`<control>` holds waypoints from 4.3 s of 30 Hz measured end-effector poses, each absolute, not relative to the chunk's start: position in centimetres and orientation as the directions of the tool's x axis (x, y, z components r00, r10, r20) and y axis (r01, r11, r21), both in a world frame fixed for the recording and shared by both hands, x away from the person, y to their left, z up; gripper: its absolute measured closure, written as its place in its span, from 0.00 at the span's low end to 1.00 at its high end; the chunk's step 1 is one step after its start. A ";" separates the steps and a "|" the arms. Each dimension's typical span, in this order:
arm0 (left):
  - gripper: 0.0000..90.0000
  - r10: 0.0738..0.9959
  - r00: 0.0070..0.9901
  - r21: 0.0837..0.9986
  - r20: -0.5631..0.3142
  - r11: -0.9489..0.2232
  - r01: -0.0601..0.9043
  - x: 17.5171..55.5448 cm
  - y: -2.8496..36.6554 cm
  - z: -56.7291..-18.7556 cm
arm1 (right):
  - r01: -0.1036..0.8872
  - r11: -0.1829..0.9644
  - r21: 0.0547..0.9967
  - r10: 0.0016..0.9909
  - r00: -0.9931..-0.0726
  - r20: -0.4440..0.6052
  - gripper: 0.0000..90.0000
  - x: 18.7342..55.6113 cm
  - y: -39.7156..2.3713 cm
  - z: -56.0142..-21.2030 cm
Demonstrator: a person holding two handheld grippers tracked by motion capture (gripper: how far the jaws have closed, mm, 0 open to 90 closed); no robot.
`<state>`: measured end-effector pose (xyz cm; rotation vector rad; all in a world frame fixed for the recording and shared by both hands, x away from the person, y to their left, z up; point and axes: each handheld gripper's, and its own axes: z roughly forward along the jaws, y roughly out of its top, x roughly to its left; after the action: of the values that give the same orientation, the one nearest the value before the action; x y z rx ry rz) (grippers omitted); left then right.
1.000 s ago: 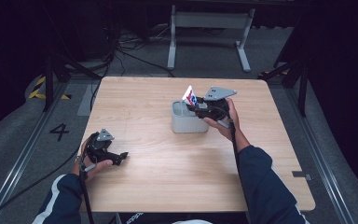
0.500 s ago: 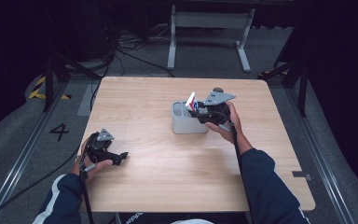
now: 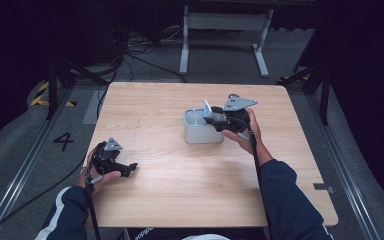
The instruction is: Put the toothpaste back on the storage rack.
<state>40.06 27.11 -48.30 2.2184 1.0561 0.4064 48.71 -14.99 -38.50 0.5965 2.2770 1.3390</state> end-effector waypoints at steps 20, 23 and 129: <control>0.00 0.777 0.630 0.664 0.004 -0.473 0.579 40.1 27.1 -48.3 | 0.141 0.463 0.875 0.576 -0.799 -0.176 0.42 47.4 -16.1 -37.3; 0.00 0.777 0.630 0.664 0.005 -0.473 0.578 40.1 27.1 -48.3 | 0.138 0.477 0.868 0.578 -0.793 -0.192 0.40 47.1 -16.4 -37.1; 0.00 0.800 0.600 0.663 -0.008 -0.445 0.602 39.8 26.7 -48.3 | 0.567 0.369 0.736 0.833 -0.554 0.009 0.16 35.9 -35.4 -48.7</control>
<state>39.82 26.69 -48.34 2.1980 1.1023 0.4084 35.89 -35.39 -48.66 1.2223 2.2701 1.0036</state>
